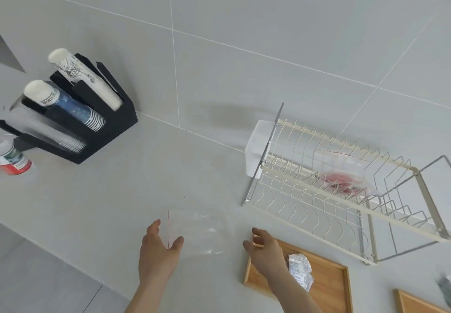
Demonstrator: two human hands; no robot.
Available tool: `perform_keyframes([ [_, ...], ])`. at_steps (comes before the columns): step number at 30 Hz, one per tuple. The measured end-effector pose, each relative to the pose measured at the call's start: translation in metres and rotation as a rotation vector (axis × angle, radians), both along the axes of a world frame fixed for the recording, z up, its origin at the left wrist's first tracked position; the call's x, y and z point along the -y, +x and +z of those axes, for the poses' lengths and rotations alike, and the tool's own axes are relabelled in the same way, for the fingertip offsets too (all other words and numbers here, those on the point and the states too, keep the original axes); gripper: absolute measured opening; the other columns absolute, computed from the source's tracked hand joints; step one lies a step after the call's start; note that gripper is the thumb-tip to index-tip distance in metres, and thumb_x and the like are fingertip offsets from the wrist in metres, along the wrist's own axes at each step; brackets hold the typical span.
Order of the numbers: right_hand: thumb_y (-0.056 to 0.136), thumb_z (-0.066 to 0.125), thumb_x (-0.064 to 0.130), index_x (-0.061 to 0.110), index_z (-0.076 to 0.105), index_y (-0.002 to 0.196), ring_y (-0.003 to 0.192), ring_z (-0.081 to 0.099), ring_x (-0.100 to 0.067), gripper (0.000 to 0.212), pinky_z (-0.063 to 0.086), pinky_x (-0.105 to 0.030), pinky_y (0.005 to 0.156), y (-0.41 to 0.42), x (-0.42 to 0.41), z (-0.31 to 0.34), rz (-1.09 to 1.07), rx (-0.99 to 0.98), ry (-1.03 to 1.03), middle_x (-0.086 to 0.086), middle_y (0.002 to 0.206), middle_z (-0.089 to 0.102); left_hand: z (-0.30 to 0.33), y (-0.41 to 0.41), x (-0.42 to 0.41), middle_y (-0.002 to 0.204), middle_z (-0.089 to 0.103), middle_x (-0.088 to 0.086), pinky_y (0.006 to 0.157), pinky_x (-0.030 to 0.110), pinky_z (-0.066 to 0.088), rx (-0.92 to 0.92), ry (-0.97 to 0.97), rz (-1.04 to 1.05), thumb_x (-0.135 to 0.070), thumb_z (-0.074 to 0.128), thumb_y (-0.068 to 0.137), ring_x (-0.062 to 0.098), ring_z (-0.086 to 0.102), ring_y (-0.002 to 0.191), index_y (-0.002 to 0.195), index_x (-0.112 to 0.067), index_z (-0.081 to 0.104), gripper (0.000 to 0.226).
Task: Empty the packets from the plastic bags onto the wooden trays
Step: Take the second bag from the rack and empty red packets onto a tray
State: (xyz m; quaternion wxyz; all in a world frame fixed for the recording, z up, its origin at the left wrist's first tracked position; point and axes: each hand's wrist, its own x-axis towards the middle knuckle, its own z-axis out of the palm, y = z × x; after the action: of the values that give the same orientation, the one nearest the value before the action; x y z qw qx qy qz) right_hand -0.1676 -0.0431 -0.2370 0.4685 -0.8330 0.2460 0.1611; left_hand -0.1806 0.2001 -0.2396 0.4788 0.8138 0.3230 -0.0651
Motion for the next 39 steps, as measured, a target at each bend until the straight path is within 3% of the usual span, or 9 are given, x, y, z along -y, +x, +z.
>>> perform_keyframes([
  [6, 0.087, 0.070, 0.041, 0.032, 0.065, 0.122, 0.100, 0.068, -0.012, 0.037, 0.052, -0.030, 0.093, -0.019, 0.043, 0.024, 0.266, -0.035, -0.243, 0.007, 0.113, 0.070, 0.014, 0.006, 0.037, 0.140, 0.056, -0.005, 0.106, 0.036, 0.045, 0.073, 0.281, -0.369, -0.036, 0.064, 0.092, 0.019, 0.050, 0.131, 0.141, -0.028, 0.047, 0.052],
  [9, 0.088, 0.066, 0.045, 0.037, 0.065, 0.112, 0.091, 0.069, -0.005, 0.026, 0.052, -0.021, 0.087, -0.026, 0.073, 0.055, 0.395, -0.060, -0.256, 0.013, 0.098, 0.073, 0.031, 0.020, 0.070, 0.132, 0.060, -0.016, 0.103, 0.028, 0.045, 0.108, 0.279, -0.695, -0.040, 0.058, 0.095, 0.007, 0.054, 0.126, 0.132, -0.035, 0.053, 0.038],
  [12, 0.090, 0.065, 0.050, 0.036, 0.065, 0.120, 0.087, 0.066, 0.001, 0.034, 0.047, -0.009, 0.074, -0.031, 0.106, 0.097, 0.439, -0.024, -0.290, 0.013, 0.108, 0.072, 0.060, 0.036, 0.111, 0.128, 0.064, -0.021, 0.102, 0.024, 0.046, 0.169, 0.229, -0.966, -0.042, 0.057, 0.096, 0.000, 0.058, 0.120, 0.127, -0.038, 0.055, 0.032],
  [18, 0.086, 0.073, 0.042, 0.040, 0.069, 0.107, 0.086, 0.071, 0.001, 0.021, 0.059, -0.027, 0.083, -0.030, 0.167, 0.173, 0.173, 0.250, -0.325, 0.013, 0.095, 0.076, 0.139, 0.060, 0.197, 0.098, 0.071, -0.026, 0.086, 0.022, 0.055, 0.502, 0.082, -1.139, -0.043, 0.061, 0.092, -0.007, 0.066, 0.091, 0.108, -0.040, 0.066, 0.017],
  [24, 0.086, 0.075, 0.023, 0.030, 0.073, 0.089, 0.075, 0.069, -0.002, 0.008, 0.056, -0.024, 0.068, -0.001, 0.184, 0.212, -0.251, 0.602, -0.376, 0.019, 0.081, 0.074, 0.180, 0.095, 0.246, 0.106, 0.067, -0.021, 0.094, 0.025, 0.046, 0.839, 0.116, -1.022, -0.038, 0.064, 0.092, 0.002, 0.059, 0.105, 0.109, -0.035, 0.066, 0.017],
  [28, 0.089, 0.068, 0.032, 0.027, 0.071, 0.106, 0.083, 0.070, -0.009, 0.018, 0.058, -0.037, 0.079, 0.034, 0.196, 0.208, -0.370, 0.498, -0.373, 0.012, 0.096, 0.075, 0.188, 0.133, 0.271, 0.126, 0.065, -0.007, 0.100, 0.039, 0.047, 0.596, 0.221, -0.941, -0.042, 0.059, 0.093, 0.018, 0.055, 0.121, 0.124, -0.028, 0.060, 0.034],
  [33, 0.092, 0.062, 0.051, 0.026, 0.043, 0.149, 0.134, 0.051, -0.025, 0.065, 0.041, -0.039, 0.107, 0.068, 0.196, 0.191, -0.203, 0.184, -0.083, -0.007, 0.150, 0.050, 0.177, 0.156, 0.286, 0.138, 0.062, 0.003, 0.095, 0.039, 0.047, 0.218, 0.413, -1.086, -0.059, 0.043, 0.095, 0.027, 0.061, 0.123, 0.145, -0.034, 0.041, 0.057],
  [36, 0.094, 0.055, 0.053, 0.020, 0.043, 0.149, 0.139, 0.047, -0.026, 0.066, 0.038, -0.041, 0.113, 0.079, 0.195, 0.176, -0.280, 0.166, -0.110, -0.005, 0.154, 0.048, 0.172, 0.154, 0.290, 0.141, 0.064, -0.004, 0.102, 0.038, 0.045, 0.165, 0.509, -1.122, -0.060, 0.041, 0.095, 0.026, 0.060, 0.128, 0.145, -0.042, 0.044, 0.053],
  [39, 0.093, 0.057, 0.047, 0.020, 0.052, 0.142, 0.127, 0.057, -0.026, 0.057, 0.045, -0.042, 0.107, 0.085, 0.194, 0.170, -0.356, 0.148, -0.159, -0.004, 0.141, 0.059, 0.172, 0.154, 0.291, 0.129, 0.070, -0.012, 0.099, 0.036, 0.047, 0.170, 0.475, -1.087, -0.061, 0.049, 0.091, 0.021, 0.065, 0.121, 0.128, -0.046, 0.060, 0.041],
])
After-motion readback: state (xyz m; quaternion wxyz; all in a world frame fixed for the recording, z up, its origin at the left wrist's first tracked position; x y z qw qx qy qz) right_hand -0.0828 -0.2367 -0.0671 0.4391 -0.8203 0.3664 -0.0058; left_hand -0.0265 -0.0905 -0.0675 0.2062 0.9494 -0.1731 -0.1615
